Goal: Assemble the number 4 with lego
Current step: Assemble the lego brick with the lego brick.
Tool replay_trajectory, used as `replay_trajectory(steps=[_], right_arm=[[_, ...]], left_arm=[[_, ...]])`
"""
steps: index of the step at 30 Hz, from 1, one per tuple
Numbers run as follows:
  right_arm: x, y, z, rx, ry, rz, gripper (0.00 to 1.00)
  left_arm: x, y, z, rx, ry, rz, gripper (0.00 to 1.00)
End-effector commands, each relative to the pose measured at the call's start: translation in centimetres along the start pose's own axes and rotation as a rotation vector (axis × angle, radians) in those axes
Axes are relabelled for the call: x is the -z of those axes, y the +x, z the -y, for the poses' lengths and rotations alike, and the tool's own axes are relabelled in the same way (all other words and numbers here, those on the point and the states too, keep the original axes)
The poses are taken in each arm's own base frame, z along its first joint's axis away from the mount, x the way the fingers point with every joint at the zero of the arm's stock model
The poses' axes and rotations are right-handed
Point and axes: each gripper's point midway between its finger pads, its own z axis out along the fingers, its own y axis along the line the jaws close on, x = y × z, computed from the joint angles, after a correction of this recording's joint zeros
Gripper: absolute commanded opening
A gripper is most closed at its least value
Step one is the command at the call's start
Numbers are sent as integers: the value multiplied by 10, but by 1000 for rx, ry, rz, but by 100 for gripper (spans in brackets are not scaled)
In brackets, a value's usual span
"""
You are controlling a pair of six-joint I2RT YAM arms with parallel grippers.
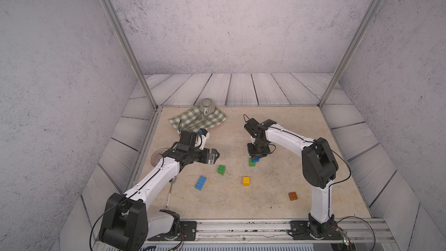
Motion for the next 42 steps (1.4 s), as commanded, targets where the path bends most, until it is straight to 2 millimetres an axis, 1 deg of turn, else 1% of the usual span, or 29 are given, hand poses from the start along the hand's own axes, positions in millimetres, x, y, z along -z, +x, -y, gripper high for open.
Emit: replay_trajectory(steps=[1, 8, 12, 18, 23, 30, 42], right_arm=[[-11, 11, 6, -24, 16, -52, 0], [-19, 17, 9, -46, 28, -74, 0], [-26, 16, 10, -50, 43, -89, 0], [-30, 14, 14, -47, 71, -92, 0], [-34, 16, 15, -42, 95, -95, 0], [-40, 19, 12, -36, 120, -101, 0], [-62, 29, 9, -39, 142, -144, 0]], left_arm=[[3, -13, 1, -6, 3, 28, 100], [3, -13, -1, -1, 0, 28, 100], [3, -13, -2, 0, -2, 27, 100], [3, -13, -2, 1, -4, 27, 100], [3, -14, -3, 4, -7, 28, 100], [4, -14, -3, 3, -8, 27, 100], [4, -14, -4, 7, -12, 28, 100]])
